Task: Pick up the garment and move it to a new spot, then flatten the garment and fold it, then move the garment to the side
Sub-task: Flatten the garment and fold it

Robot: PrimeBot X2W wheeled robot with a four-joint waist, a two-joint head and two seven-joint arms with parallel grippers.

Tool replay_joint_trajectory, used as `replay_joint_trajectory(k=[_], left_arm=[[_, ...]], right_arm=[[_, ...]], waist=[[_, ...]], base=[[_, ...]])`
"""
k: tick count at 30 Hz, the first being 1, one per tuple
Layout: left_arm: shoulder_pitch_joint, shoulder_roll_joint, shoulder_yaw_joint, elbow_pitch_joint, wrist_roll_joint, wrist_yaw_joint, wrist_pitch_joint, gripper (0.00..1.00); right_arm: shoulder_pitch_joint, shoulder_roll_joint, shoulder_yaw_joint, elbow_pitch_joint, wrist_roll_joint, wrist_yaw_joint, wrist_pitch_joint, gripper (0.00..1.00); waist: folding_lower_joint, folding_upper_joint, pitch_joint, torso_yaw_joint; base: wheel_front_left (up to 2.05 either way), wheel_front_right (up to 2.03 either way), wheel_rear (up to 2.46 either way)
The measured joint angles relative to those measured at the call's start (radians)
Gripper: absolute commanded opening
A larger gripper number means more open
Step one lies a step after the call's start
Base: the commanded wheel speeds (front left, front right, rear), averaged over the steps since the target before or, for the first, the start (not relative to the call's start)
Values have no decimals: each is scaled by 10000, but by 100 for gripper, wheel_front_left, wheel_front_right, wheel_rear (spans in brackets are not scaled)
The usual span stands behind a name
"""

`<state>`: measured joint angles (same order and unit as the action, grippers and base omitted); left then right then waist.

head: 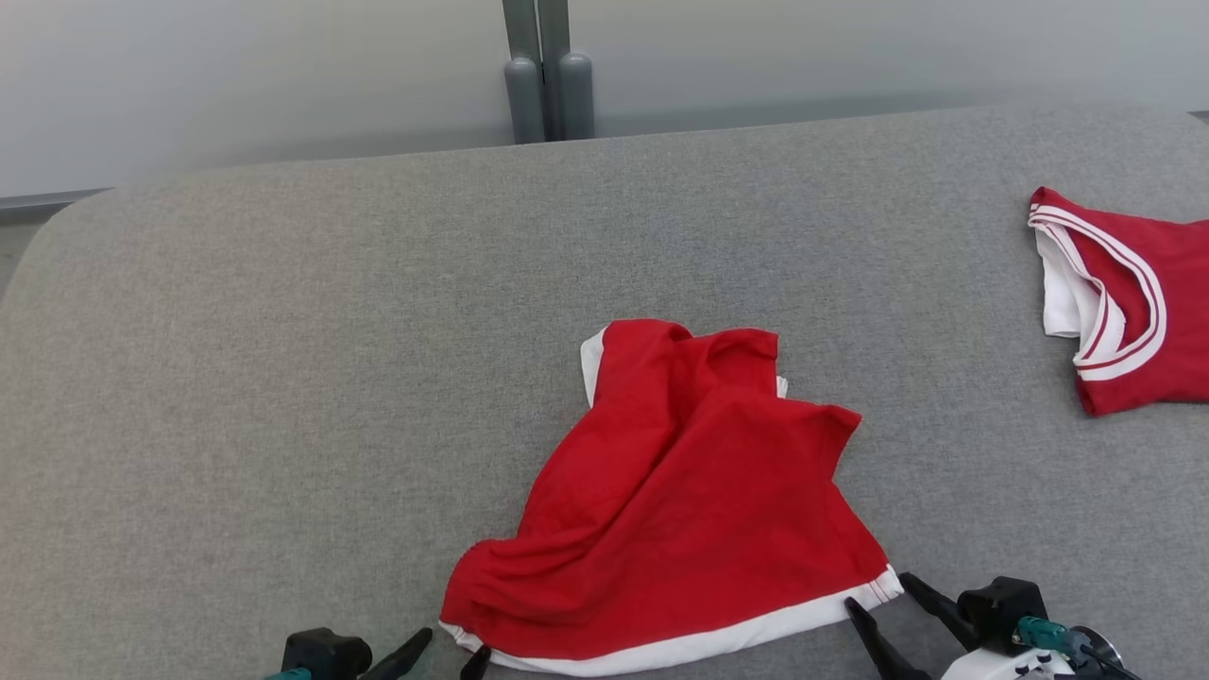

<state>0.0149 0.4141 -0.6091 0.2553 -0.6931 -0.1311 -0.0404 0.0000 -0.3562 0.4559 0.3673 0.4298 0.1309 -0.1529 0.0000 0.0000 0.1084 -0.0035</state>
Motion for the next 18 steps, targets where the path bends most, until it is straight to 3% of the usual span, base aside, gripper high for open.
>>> replay_joint_trajectory(k=[5, 11, 12, 13, 14, 15, 16, 17, 18], left_arm=[[-55, 353, -144, -437, -174, 0, 105, 100], [-337, 347, -447, -453, -190, 0, 81, 100], [-383, 347, -529, -410, -190, 0, 65, 100], [-430, 341, -600, -343, -199, 0, 33, 100], [-471, 339, -686, -288, -280, 0, 40, 87], [-491, 343, -794, -226, -360, 0, 79, 50], [-500, 343, -909, -184, -430, 0, 100, 21], [-511, 345, -1005, -157, -523, 0, 119, 0], [-520, 366, -1093, -161, -596, 0, 127, 0]], right_arm=[[-47, -23, -35, 29, 2, 0, -61, 100], [-148, 6, 111, 56, 65, -2, -36, 100], [-178, 17, 127, 59, 92, -2, -27, 96], [-220, 23, 161, 77, 113, -2, -8, 79], [-257, 25, 203, 92, 157, -2, 27, 47], [-281, 29, 274, 94, 263, -2, 88, 18], [-288, 29, 393, 82, 401, -2, 136, 0], [-297, 15, 481, 29, 525, -2, 150, 0], [-306, 15, 523, -27, 625, -2, 136, 0]], waist=[[0, 0, 33, -6], [0, 0, 93, -50], [0, 0, 108, -66], [0, 0, 117, -83], [0, 0, 119, -99], [0, 0, 117, -121], [0, 0, 113, -140], [0, 0, 107, -159], [0, 0, 101, -174]], base=[[0, 0, 0], [0, 0, 0], [0, 0, 0], [0, 0, 0], [0, 0, 0], [0, 0, 0], [0, 0, 0], [0, 0, 0], [0, 0, 0]])
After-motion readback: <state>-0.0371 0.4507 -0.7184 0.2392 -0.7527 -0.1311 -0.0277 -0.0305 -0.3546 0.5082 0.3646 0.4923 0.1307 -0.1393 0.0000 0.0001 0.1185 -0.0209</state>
